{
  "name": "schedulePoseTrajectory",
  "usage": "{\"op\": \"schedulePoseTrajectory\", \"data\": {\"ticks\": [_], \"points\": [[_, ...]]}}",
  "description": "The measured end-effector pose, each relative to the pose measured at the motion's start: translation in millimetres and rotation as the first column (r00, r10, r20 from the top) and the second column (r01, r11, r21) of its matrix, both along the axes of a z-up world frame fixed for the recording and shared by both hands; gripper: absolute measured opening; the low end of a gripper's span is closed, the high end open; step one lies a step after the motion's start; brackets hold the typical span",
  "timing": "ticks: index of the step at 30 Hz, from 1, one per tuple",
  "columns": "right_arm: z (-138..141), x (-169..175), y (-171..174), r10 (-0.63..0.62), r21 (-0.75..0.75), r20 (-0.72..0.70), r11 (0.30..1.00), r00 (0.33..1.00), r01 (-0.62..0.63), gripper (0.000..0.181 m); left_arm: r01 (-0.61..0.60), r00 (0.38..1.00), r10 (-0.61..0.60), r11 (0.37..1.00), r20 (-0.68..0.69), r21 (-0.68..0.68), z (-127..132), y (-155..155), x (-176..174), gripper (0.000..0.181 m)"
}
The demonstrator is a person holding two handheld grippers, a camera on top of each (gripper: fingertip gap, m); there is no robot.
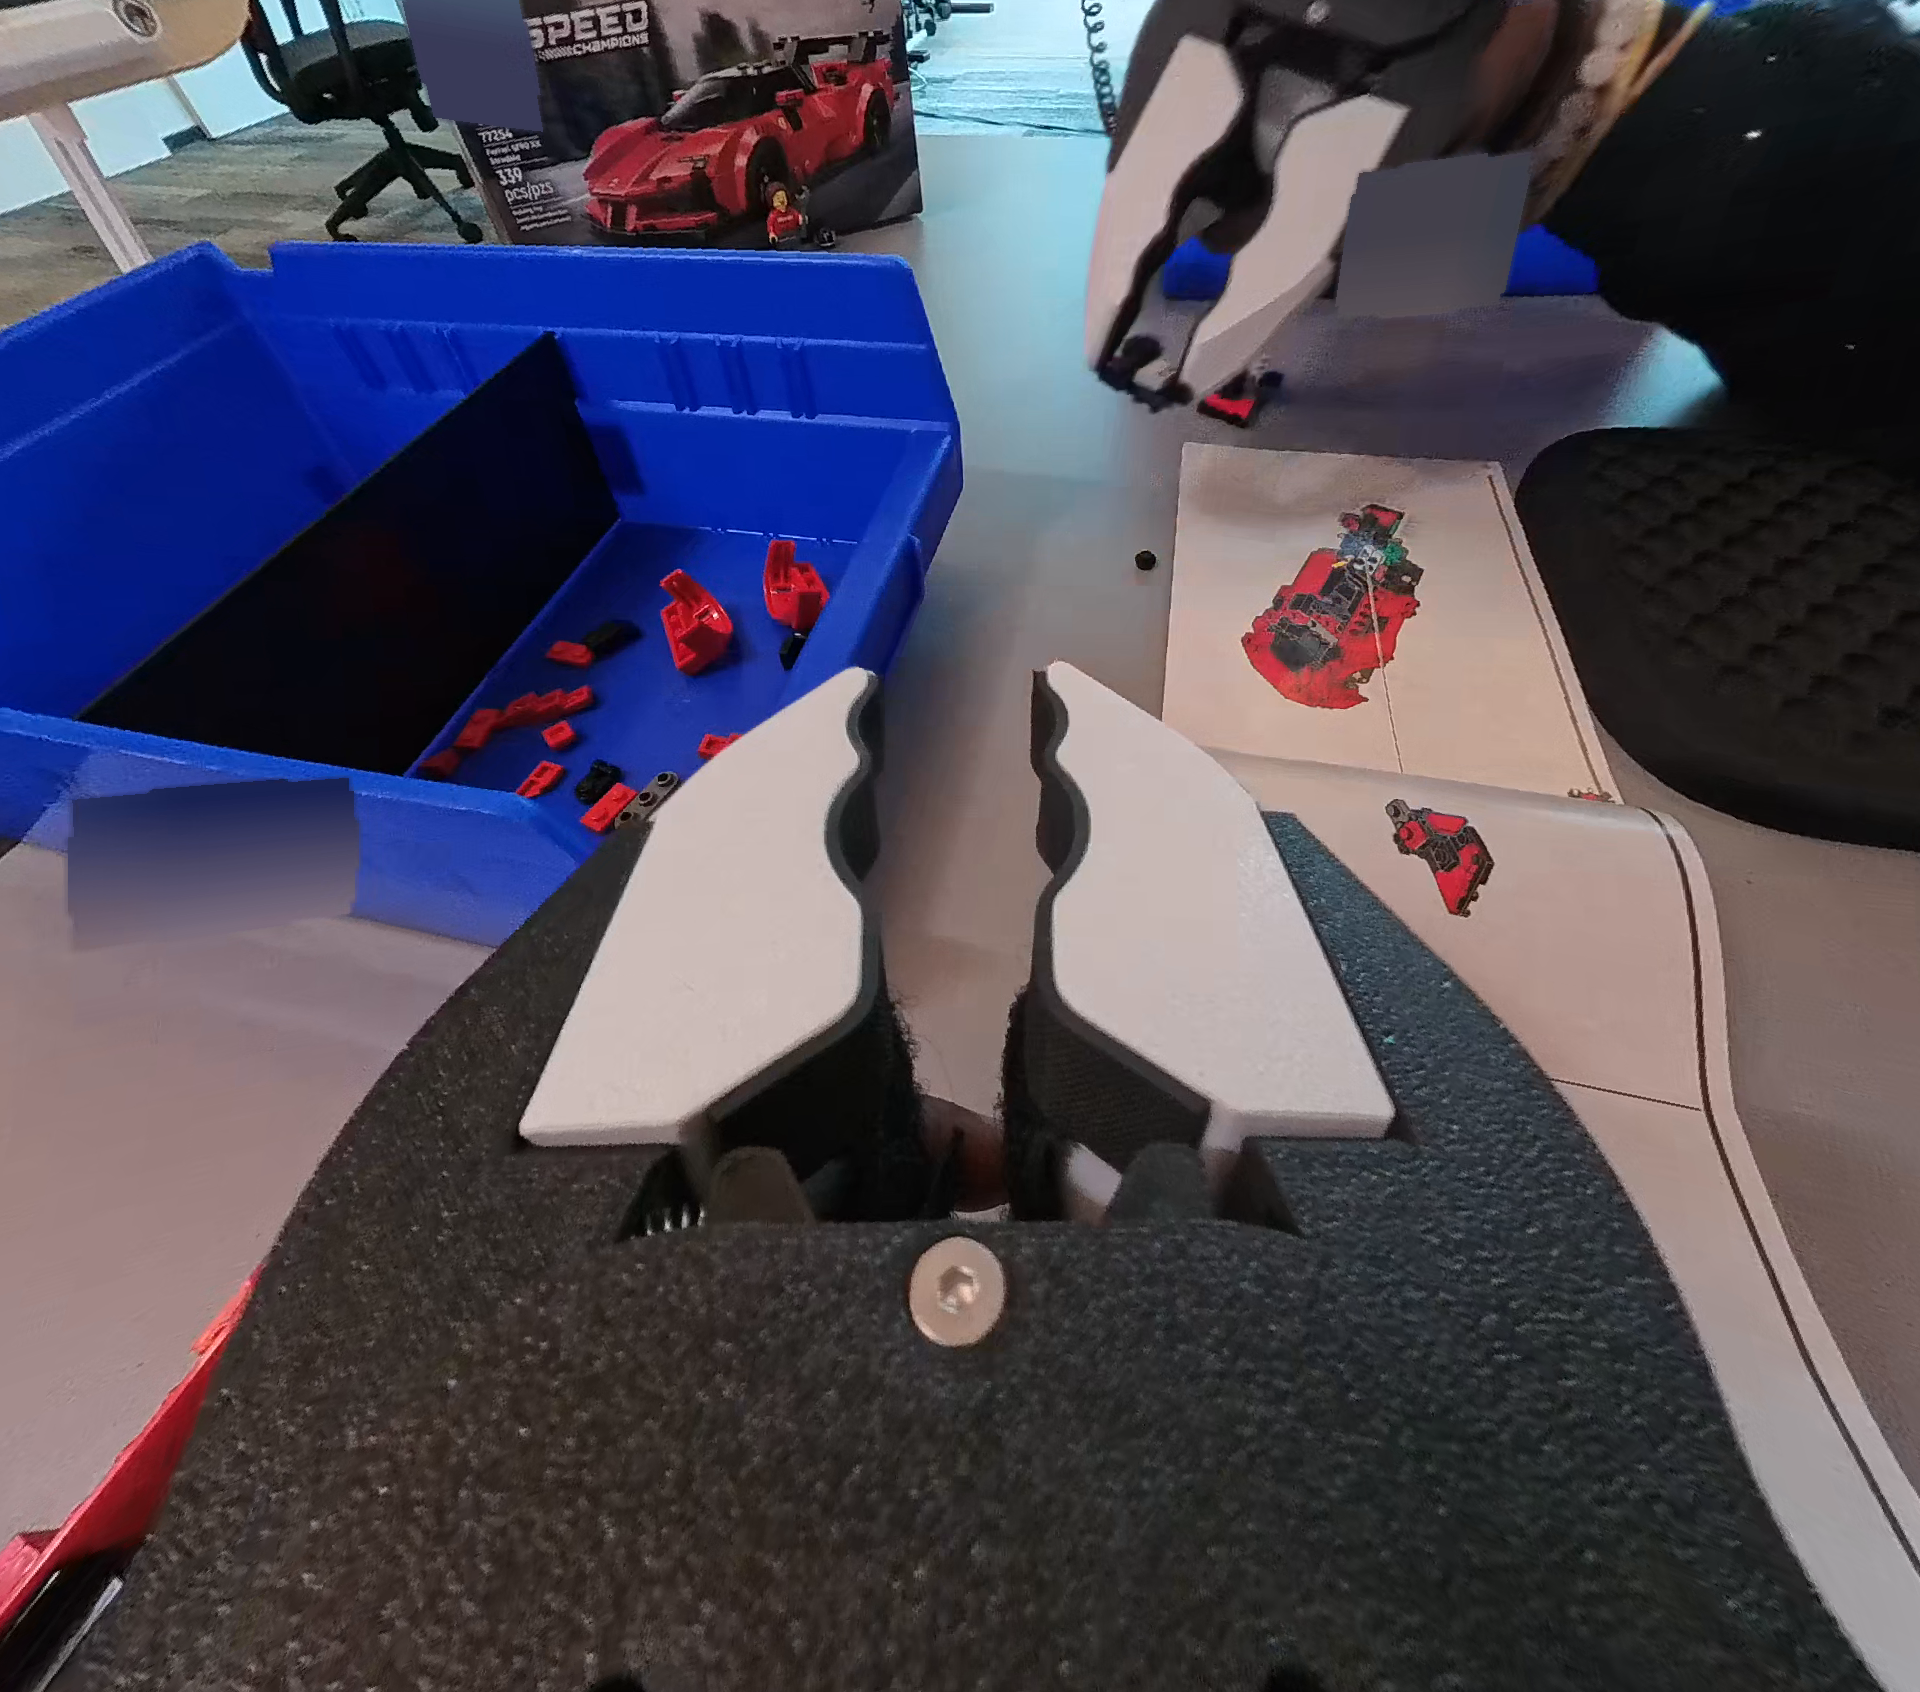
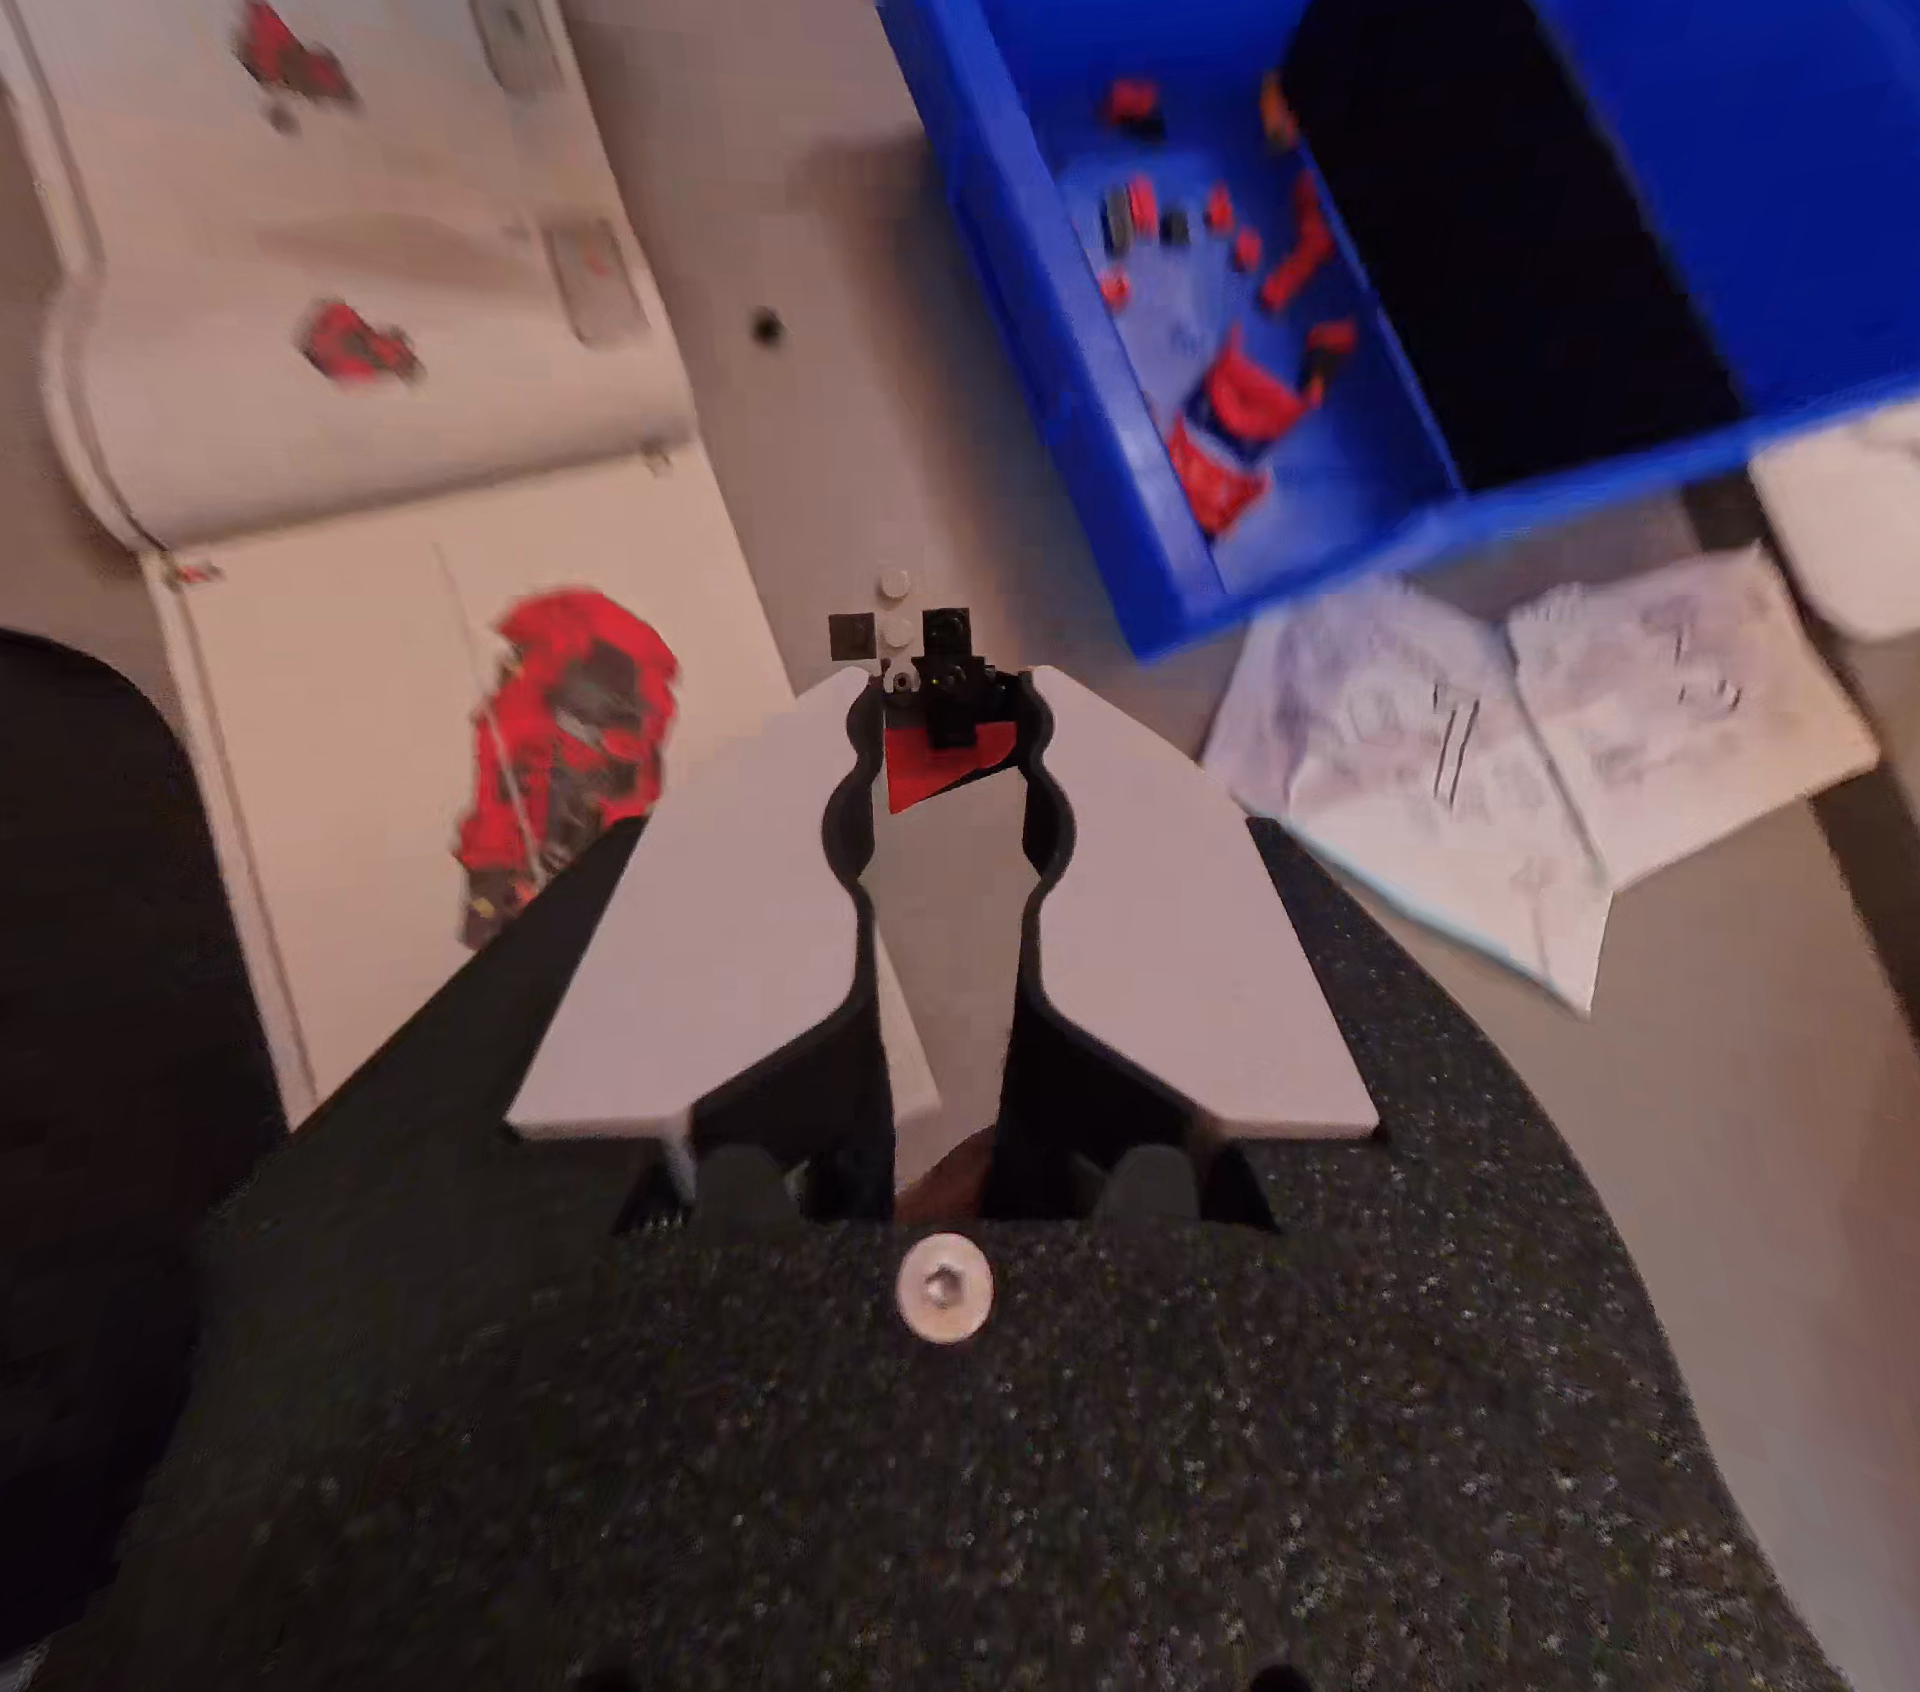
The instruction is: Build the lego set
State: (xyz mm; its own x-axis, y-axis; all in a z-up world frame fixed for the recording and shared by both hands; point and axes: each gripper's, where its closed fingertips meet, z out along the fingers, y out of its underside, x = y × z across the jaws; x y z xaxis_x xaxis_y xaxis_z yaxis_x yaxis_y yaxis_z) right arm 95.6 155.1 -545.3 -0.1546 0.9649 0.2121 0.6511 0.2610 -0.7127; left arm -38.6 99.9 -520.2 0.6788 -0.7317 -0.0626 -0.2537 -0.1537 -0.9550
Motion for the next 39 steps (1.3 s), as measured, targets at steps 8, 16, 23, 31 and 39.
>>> {"op": "schedulePoseTrajectory", "data": {"ticks": [8,16,23,31,39], "points": [[56.4,-69.4,-78.3,0.019,0.055,-0.323,0.999,0.946,-0.001,0.025,-0.005,1.000,0.005,1.000,0.010,-0.001,1.0,0.3,0.0,0.025],[50.3,-93.5,-73.9,-0.019,0.299,-0.470,0.937,0.882,0.179,0.024,0.030,0.988,-0.024,0.999,0.155,-0.041,13.1,-3.9,3.1,0.026],[53.2,-86.7,-59.6,-0.011,0.601,-0.454,0.735,0.891,0.315,0.024,0.280,0.881,-0.183,0.945,0.437,-0.170,28.0,-25.5,29.4,0.047],[51.9,-94.1,-73.8,0.060,0.762,-0.382,0.586,0.922,0.277,0.024,0.266,0.913,-0.189,0.948,0.363,-0.176,17.0,-27.6,48.7,0.045],[46.0,-99.3,-81.0,0.080,0.795,-0.345,0.555,0.935,0.245,0.024,0.283,0.905,-0.192,0.938,0.379,-0.200,14.0,-28.9,51.3,0.038]]}}
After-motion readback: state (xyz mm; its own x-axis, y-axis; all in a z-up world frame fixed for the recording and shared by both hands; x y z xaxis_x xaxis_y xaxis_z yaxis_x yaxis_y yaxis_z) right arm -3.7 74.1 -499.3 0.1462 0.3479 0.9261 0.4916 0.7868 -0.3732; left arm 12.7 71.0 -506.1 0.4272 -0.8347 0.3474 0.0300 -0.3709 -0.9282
